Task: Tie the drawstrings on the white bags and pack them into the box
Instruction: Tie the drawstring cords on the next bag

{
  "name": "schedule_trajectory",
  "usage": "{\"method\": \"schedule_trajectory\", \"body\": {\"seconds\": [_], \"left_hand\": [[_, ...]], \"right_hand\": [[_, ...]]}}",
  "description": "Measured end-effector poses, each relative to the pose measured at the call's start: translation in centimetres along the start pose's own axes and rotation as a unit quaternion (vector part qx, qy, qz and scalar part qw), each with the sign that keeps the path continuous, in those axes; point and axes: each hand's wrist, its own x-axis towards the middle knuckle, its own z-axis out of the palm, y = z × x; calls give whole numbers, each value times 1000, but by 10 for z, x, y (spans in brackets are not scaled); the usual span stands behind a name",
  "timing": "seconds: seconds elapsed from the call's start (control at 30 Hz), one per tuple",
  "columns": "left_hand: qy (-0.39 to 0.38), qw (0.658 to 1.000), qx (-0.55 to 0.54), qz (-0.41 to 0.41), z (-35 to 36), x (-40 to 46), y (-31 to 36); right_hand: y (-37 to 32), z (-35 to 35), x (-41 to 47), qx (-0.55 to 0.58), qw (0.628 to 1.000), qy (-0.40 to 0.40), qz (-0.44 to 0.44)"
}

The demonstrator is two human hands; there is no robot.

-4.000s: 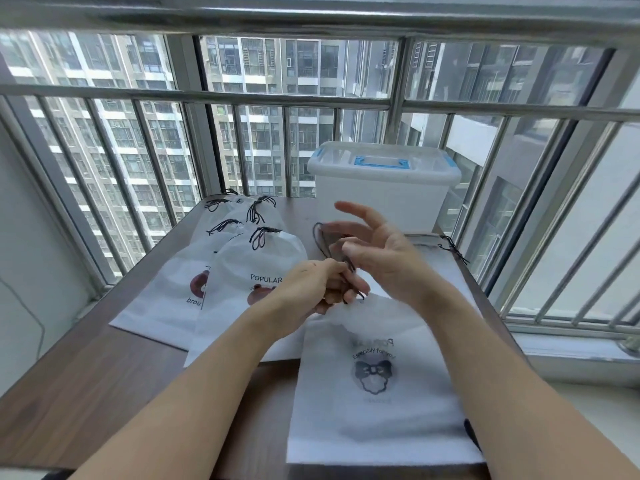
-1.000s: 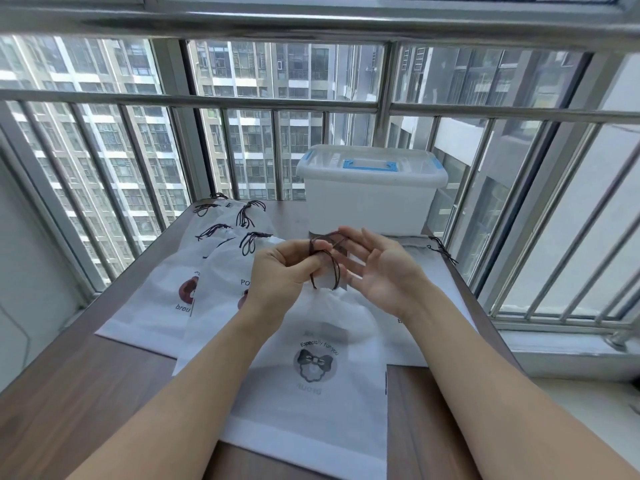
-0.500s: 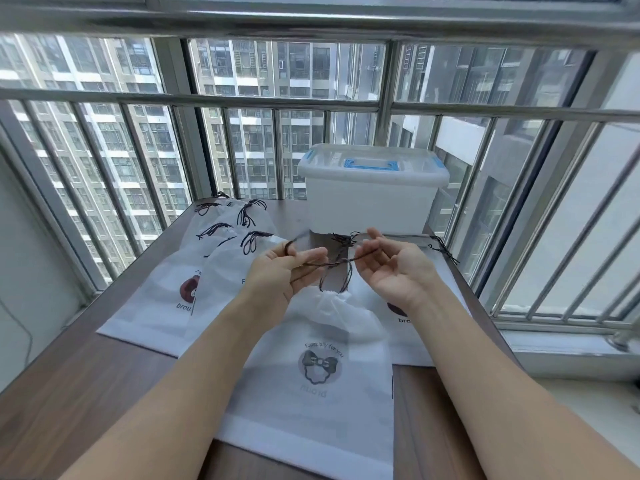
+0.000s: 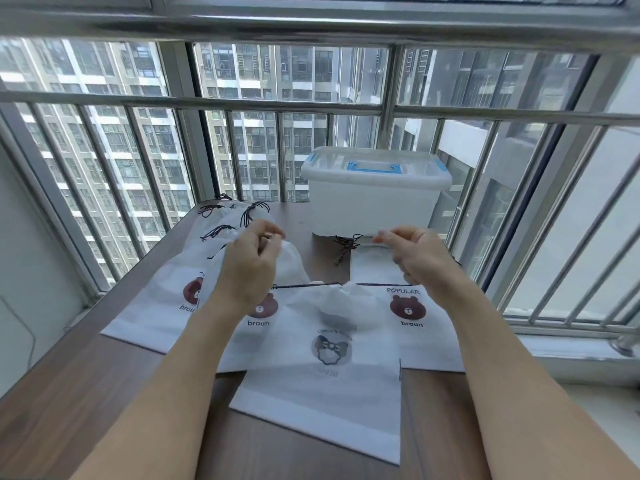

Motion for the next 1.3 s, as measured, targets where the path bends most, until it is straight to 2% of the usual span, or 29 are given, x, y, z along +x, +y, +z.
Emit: {"method": "schedule_trajectory", "body": {"seconds": [0.07, 0.13, 0.23, 0.37, 0.47, 0.63, 0.73, 0.87, 1.0, 1.1, 1.3], "left_hand": [[-98, 990, 74, 67, 7, -7, 0], [-152, 968, 154, 128, 14, -12, -5], [-163, 950, 217, 157, 15, -12, -8], [-164, 942, 243, 163, 16, -11, -11], [-190, 951, 204, 134, 19, -11, -11], [-208, 973, 15, 99, 17, -14, 6], [-243, 963, -87, 79, 17, -16, 15], [-273, 940, -202, -16, 24, -19, 19], [-235, 942, -230, -71, 30, -18, 17], [-220, 949, -210, -80, 32, -17, 15], [-178, 959, -200, -97, 37, -18, 13]], "right_hand": [[4, 9, -6, -159, 984, -67, -44], [8, 16, -9, -289, 945, -133, -84], [6, 23, -14, -292, 932, -197, -82], [14, 23, -9, -302, 932, -178, -91], [11, 22, -9, -287, 934, -198, -77], [8, 29, -11, -199, 956, -214, -26], [12, 34, -12, -222, 944, -242, -37], [8, 42, -14, -216, 943, -234, -98], [8, 46, -15, -201, 950, -215, -108], [10, 43, -13, -158, 963, -188, -113], [5, 43, -15, -87, 970, -192, -123]]}}
